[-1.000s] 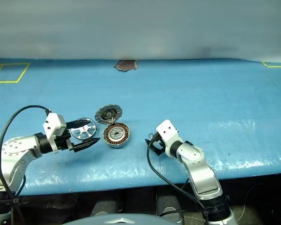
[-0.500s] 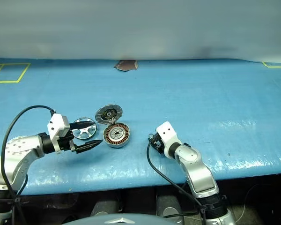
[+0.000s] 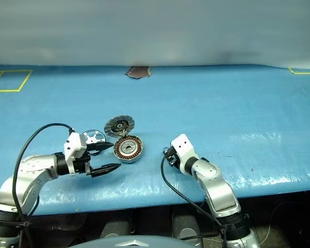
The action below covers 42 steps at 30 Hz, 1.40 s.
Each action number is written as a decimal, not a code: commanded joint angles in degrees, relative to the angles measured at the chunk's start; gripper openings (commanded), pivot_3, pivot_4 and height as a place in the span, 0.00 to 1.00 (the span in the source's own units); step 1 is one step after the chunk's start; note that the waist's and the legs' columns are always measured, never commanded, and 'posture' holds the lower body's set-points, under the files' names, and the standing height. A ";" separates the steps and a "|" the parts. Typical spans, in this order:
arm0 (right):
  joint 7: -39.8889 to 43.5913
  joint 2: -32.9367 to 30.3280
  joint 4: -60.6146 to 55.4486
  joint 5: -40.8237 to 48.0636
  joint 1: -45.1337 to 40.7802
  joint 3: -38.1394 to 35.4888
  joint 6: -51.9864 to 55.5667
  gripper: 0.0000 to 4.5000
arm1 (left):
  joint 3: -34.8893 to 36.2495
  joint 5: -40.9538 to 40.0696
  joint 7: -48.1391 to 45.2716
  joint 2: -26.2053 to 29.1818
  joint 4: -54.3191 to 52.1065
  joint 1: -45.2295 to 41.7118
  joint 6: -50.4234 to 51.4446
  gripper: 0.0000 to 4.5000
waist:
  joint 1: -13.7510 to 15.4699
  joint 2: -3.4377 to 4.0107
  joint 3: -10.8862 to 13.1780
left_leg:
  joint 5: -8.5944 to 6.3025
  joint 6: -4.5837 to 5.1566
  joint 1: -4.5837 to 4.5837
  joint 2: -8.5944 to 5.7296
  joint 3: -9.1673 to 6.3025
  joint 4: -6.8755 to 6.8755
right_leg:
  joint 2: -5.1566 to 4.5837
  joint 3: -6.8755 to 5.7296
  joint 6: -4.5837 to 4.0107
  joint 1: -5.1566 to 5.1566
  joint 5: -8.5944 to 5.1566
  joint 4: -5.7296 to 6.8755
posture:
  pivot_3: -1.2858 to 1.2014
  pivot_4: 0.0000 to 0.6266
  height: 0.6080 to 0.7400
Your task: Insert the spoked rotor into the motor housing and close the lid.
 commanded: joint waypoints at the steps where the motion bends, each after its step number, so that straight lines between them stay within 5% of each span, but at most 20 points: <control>1: 0.11 0.19 0.12 1.14 -0.38 0.21 -0.79 0.21 | -0.13 -1.71 -1.19 -0.62 -0.69 -0.72 0.24 1.00 | 0.00 0.00 0.00 | 0.00 0.00 0.00 0.00 0.00 0.01 | 0.00 0.00 0.00 0.01 0.00 0.00 | 0.52 0.24 1.00; 22: 1.24 2.12 -10.88 5.08 -7.61 5.03 2.02 0.18 | 1.89 -3.31 -1.15 -0.35 -1.34 1.99 0.67 1.00 | -0.14 0.02 0.01 | 0.00 0.00 -0.02 0.02 -0.03 0.01 | 0.02 -0.01 0.00 -0.02 0.00 0.01 | 0.52 0.24 1.00; 42: 2.99 8.01 6.57 3.87 -14.89 12.16 -3.86 0.18 | 3.72 -2.33 0.60 -1.95 0.31 4.32 -5.15 1.00 | -0.05 0.01 0.01 | 0.00 0.00 -0.03 0.01 -0.02 -0.01 | 0.01 -0.01 -0.01 -0.03 0.00 0.00 | 0.52 0.24 1.00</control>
